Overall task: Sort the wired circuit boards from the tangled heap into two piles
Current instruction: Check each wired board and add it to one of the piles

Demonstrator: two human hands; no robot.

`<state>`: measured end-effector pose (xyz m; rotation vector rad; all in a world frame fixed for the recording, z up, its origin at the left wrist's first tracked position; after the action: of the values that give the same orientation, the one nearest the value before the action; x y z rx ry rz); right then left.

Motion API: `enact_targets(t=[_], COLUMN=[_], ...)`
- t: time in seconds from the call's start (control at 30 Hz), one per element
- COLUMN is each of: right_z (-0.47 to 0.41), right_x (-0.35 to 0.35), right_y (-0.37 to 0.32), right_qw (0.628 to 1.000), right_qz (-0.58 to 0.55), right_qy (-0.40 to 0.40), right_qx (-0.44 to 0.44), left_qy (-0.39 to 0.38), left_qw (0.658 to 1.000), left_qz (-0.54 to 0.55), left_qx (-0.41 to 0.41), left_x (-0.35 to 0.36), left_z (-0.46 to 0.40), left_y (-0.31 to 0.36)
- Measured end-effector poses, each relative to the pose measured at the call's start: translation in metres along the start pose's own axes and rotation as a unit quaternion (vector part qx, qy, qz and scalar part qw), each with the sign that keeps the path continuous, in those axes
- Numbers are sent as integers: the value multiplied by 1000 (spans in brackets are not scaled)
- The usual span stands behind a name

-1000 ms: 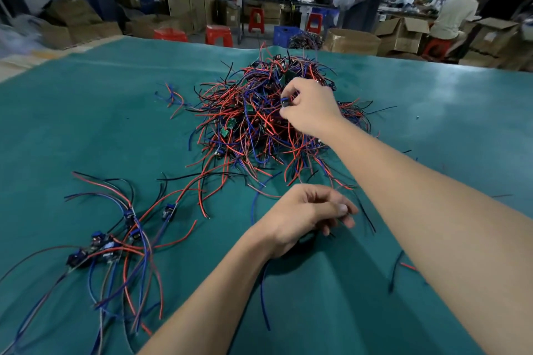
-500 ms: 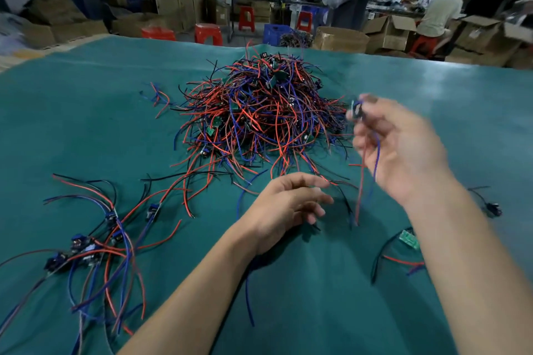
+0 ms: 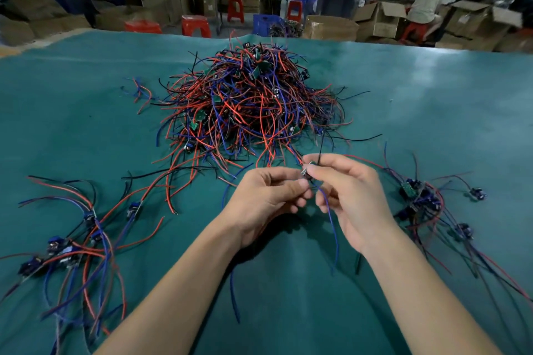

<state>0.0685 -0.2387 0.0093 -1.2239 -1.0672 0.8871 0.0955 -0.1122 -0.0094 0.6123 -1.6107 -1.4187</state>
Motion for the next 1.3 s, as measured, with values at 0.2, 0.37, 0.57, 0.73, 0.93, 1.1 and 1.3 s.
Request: enact_targets(t=[0.2,0.37,0.57,0.73,0.93,1.1,1.3], right_z=[0,-3,-4,1,-8,7,7], right_x=[-3,-14,-43,-88,-57,8,5], right_y=[0,-5,-29,-43,-20,-15,-16], right_qw=[999,996,971,939,986,976,985], right_qz=[-23,-10,77,6,20,164,89], right_qy=[33,71,152,277,151,-7,2], right_qx=[-15,-60,-168,-205,-67,-140,-148], left_qy=[-3,3,-4,-9,-5,-49,-108], left_qw=[1000,999,999,999,998,997,988], left_qz=[-20,-32,-41,-34,58,41,100], left_qx=[-3,14,14,15,-4,-30,-49], left_x=[3,3,4,5,2,9,17], left_z=[2,2,3,3,-1,-1,4], left_y=[1,4,4,6,3,-1,1])
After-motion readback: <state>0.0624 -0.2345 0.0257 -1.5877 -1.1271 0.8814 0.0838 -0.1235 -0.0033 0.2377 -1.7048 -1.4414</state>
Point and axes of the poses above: each hand's wrist, its own z-axis away from the middle knuckle, its own x-axis out of the palm, y = z × x, the point moved 8 cm from there along -z, towards the middle knuckle, and after that the axes turned 3 degrees about -z, right-handed, at the moved point
